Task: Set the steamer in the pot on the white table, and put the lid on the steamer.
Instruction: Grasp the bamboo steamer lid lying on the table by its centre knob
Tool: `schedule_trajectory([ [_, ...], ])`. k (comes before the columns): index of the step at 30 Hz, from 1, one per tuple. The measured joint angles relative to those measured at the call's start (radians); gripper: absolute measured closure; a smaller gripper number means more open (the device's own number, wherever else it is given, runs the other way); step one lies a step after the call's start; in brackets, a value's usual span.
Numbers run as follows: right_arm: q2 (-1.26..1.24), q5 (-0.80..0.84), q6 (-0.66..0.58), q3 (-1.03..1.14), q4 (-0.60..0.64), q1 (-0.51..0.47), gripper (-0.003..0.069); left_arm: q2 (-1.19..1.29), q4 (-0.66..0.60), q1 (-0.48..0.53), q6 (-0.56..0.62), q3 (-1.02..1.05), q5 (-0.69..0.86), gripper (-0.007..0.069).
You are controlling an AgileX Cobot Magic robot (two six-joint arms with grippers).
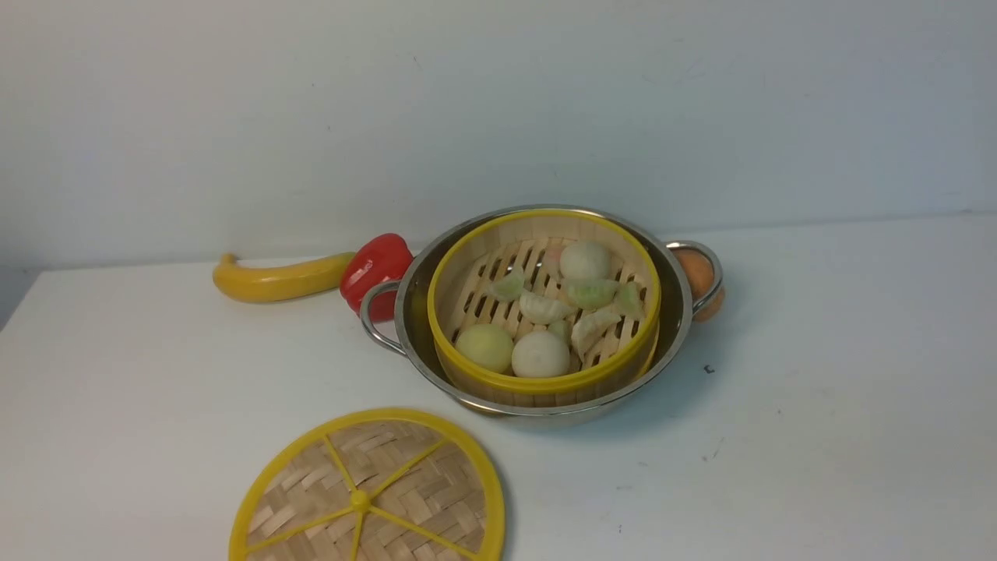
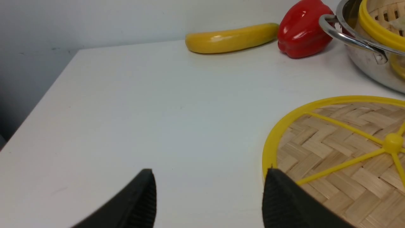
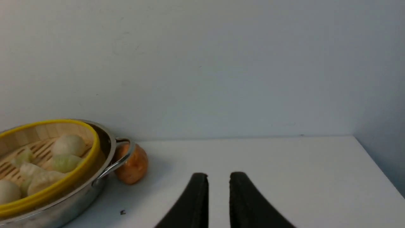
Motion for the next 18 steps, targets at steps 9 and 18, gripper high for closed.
schedule_trajectory([
  [9, -0.141, 0.063, 0.001, 0.146, -0.013, 0.020, 0.0517, 0.000, 0.000, 0.000, 0.000, 0.000, 0.000, 0.0205],
  [18, -0.143, 0.063, 0.001, 0.200, -0.075, 0.111, 0.0496, 0.000, 0.000, 0.000, 0.000, 0.000, 0.000, 0.0205],
])
